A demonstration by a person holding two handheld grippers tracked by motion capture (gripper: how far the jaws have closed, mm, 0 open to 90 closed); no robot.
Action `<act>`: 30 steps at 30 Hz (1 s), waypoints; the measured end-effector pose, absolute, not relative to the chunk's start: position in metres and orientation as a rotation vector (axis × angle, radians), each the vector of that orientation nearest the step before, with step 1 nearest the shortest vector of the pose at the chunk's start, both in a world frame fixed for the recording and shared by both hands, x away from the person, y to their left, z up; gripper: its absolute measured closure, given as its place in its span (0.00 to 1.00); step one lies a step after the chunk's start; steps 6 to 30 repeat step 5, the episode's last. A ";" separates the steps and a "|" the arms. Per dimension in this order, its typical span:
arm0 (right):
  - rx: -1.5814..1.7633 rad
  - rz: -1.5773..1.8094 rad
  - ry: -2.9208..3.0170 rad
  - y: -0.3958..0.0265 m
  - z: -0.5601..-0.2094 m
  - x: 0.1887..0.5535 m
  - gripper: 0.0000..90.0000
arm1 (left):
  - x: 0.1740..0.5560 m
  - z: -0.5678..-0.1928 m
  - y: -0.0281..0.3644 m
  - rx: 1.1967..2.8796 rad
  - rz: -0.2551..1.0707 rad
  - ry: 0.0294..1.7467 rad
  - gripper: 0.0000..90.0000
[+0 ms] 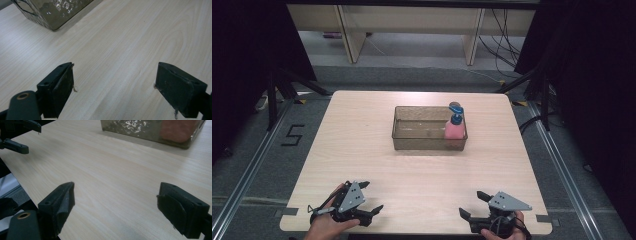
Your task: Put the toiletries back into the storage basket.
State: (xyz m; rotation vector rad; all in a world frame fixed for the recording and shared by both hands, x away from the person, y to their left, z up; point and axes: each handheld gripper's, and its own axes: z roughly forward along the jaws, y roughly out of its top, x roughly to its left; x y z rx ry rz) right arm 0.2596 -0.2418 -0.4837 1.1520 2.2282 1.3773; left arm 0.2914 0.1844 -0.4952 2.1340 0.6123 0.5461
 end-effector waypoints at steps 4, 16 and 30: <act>1.097 1.365 2.227 -0.242 -0.485 0.262 0.17 | 0.292 -0.496 0.184 2.142 0.548 0.607 0.16; 1.091 1.370 2.228 -0.242 -0.485 0.263 0.17 | 0.292 -0.495 0.186 2.169 0.549 0.595 0.17; 1.091 1.370 2.228 -0.242 -0.485 0.263 0.17 | 0.292 -0.495 0.186 2.169 0.549 0.595 0.17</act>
